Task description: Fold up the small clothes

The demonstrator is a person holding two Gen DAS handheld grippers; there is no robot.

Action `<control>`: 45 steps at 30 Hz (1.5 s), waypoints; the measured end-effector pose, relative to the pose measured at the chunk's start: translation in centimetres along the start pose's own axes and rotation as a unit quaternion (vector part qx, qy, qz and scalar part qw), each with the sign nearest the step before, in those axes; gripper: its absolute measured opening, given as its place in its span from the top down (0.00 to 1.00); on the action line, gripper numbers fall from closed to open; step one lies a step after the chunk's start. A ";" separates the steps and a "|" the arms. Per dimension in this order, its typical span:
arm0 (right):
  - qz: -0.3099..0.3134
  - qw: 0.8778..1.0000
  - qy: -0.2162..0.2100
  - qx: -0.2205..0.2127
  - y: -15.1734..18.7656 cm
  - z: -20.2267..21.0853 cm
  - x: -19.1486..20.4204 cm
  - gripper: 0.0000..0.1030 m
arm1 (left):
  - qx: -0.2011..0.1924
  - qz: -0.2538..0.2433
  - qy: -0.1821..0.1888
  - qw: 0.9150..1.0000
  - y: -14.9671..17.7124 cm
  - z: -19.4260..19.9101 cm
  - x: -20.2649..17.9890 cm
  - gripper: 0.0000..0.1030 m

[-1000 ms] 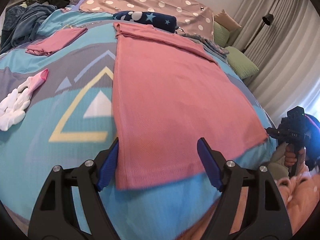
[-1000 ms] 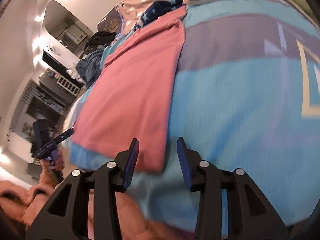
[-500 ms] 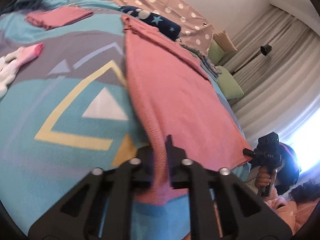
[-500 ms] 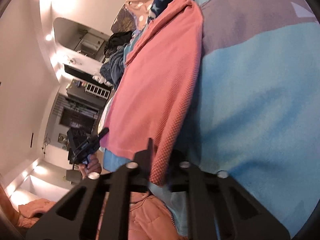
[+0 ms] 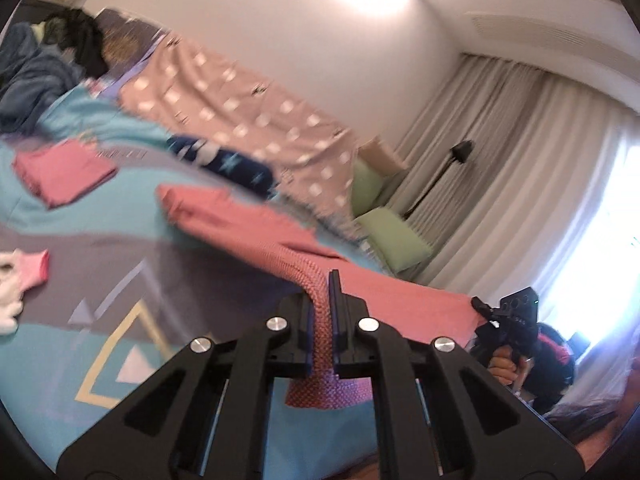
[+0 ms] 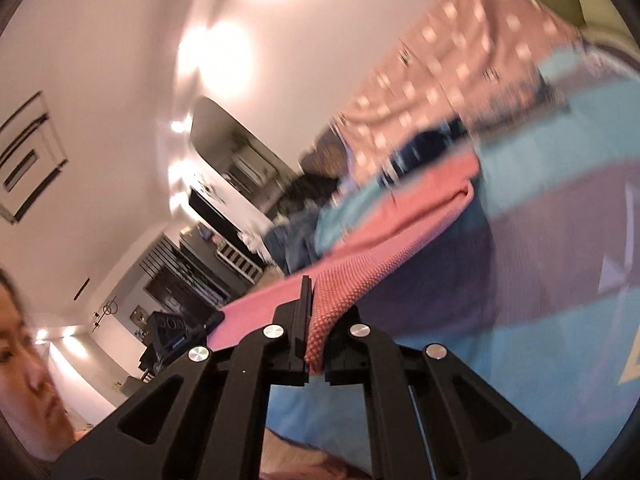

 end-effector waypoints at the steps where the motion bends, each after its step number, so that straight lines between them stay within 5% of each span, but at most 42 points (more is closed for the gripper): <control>1: 0.013 1.000 -0.005 -0.010 -0.3 0.9 0.8 0.96 | -0.009 -0.005 0.006 1.000 -0.2 0.6 -0.8 0.94; 7: 0.098 0.993 0.051 -0.032 -0.2 3.0 4.0 0.96 | -0.015 -0.032 -0.009 0.999 -0.3 1.9 -2.5 0.94; 16: 0.043 0.990 0.135 0.006 -1.1 -3.8 -2.5 0.96 | 0.028 0.050 -0.034 0.998 0.3 -3.1 2.7 0.94; 30: 0.051 0.983 0.175 0.013 -5.9 -9.4 -6.7 0.96 | 0.038 0.095 -0.038 0.994 -3.0 -10.1 6.9 0.94; 45: 0.041 0.976 0.209 0.036 -12.1 -18.8 -13.3 0.95 | 0.073 0.091 -0.093 0.989 -8.0 -18.7 12.8 0.94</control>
Point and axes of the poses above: each gripper's, at about its wrist camera, not at the fingertips, and z roughly against the way its jaws point, x to its left, y to its underside, the point moved 3 cm from there along -z, roughly the way its jaws point, and after that the axes turned 2 degrees about -z, right-handed, at the moved point
